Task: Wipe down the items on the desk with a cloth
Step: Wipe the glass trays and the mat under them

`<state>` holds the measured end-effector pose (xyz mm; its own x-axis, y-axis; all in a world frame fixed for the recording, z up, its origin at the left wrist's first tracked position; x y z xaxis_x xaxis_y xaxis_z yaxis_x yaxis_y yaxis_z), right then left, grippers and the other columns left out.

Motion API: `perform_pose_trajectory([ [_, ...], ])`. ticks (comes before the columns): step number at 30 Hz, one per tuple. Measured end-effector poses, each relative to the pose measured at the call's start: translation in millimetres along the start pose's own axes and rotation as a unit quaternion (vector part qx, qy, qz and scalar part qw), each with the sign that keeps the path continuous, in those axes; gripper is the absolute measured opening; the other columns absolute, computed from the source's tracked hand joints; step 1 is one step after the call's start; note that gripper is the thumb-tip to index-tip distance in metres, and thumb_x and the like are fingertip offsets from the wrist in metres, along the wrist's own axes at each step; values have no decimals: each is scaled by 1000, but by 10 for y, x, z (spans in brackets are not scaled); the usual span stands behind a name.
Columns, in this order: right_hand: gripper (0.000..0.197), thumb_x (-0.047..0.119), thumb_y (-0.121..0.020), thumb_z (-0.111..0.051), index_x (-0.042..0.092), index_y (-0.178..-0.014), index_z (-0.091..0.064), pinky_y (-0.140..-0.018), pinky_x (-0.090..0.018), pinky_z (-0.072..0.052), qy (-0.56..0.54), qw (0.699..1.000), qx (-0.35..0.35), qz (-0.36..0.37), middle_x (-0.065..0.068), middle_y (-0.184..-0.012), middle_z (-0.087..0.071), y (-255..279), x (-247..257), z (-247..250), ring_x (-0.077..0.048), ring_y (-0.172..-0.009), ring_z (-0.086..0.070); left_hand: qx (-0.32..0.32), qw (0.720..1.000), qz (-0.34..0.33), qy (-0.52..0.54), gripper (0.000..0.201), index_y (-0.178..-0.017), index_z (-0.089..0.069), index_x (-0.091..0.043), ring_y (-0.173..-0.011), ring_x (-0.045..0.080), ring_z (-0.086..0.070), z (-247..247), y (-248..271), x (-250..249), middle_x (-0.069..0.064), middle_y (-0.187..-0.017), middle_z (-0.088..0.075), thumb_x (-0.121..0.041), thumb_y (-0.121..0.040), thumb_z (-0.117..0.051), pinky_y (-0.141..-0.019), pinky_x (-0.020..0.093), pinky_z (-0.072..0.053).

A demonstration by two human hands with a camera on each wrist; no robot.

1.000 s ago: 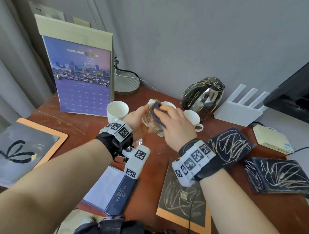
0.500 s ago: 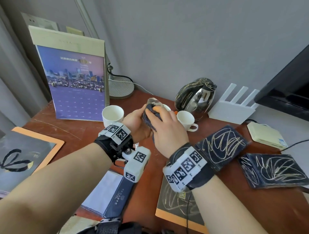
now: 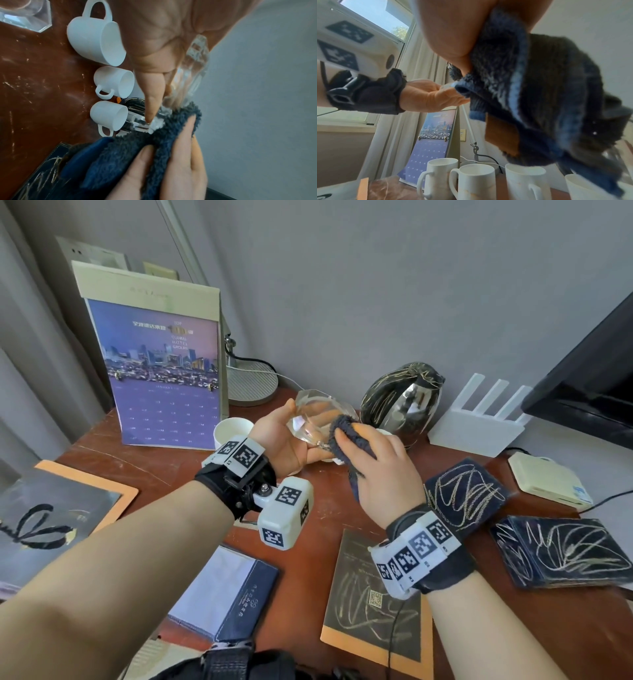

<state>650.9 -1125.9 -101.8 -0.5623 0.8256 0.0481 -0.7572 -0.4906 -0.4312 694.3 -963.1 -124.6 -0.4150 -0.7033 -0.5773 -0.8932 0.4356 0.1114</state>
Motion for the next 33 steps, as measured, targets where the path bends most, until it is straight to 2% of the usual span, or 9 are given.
perform_pose_trajectory([
  [3,49,3,-91,-43,16,-137,-47,-99,-30,-35,-132,983,-11,-125,-8,-134,-48,-1,-54,-12,-29,-118,-45,29,1000,0,-3,54,-115,-64,-4,-106,32,-63,23,45,-12,14,-118,-64,-39,-74,-70,-79,50,-54],
  [6,44,7,-97,-42,13,-141,-39,-99,-9,-20,-280,933,15,-225,-7,-138,-42,-56,-98,11,-12,-126,-37,38,998,10,-54,45,-103,-72,-13,-104,27,-65,42,91,-14,6,-114,-67,-45,-83,-48,-78,49,-55],
  [8,42,9,-98,-41,12,-140,-39,-95,-6,-18,-288,929,32,-233,-6,-137,-43,-114,-132,15,-11,-126,-38,41,996,30,-80,47,-109,-69,-16,-107,27,-63,39,142,-26,3,-119,-65,-49,-76,-61,-78,52,-54],
  [10,42,11,-98,-41,13,-140,-40,-96,-9,-21,-242,944,60,-216,-4,-137,-43,-175,-162,8,-15,-127,-40,25,993,49,-107,57,-116,-61,-16,-108,27,-62,41,177,-40,2,-122,-63,-50,-70,-68,-76,52,-55],
  [17,45,9,-95,-45,19,-139,-44,-97,-21,-32,-169,973,56,-145,-2,-137,-43,-450,-16,51,-18,-124,-42,-103,955,44,-275,38,-111,-60,-10,-82,27,-68,-53,277,-12,11,-99,-68,-38,-97,-38,-71,44,-58],
  [22,56,7,-88,-52,26,-140,-42,-90,-35,-42,-55,995,50,-74,-3,-138,-43,-471,292,-25,-28,-121,-40,-209,909,51,-357,54,-125,-53,-12,-112,36,-58,-135,339,-171,18,-123,-58,-53,-92,-41,-94,49,-47],
  [26,57,4,-70,-62,19,-125,-58,-63,-39,-56,-7,1000,7,28,-9,-121,-56,-354,497,-135,-33,-99,-52,-194,941,76,-268,100,-121,-58,-13,-98,34,-65,-69,303,-244,16,-112,-65,-90,-61,-35,-81,51,-54],
  [29,53,16,-75,-36,25,-120,-61,-63,-38,-54,-3,995,23,100,-2,-124,-43,-265,591,-216,-26,-98,-41,-175,946,73,-261,89,-110,-62,-13,-97,28,-64,-60,329,-280,14,-111,-65,-80,-79,-13,-79,37,-54],
  [33,51,13,-76,-40,27,-120,-61,-67,-37,-53,-24,995,25,93,0,-126,-46,-336,544,-163,-24,-98,-42,-144,947,65,-281,81,-113,-60,-10,-86,22,-66,-85,380,-298,11,-101,-67,-71,-86,-14,-71,32,-56],
])
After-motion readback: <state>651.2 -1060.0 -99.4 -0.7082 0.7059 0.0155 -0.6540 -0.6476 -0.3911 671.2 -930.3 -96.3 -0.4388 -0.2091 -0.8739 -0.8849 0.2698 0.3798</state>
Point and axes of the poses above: each hand's wrist, its own y-axis away from the middle knuckle, its own z-axis out of the back of the hand, x = y × z, the point moved 2 cm from there along -y, towards the middle knuckle
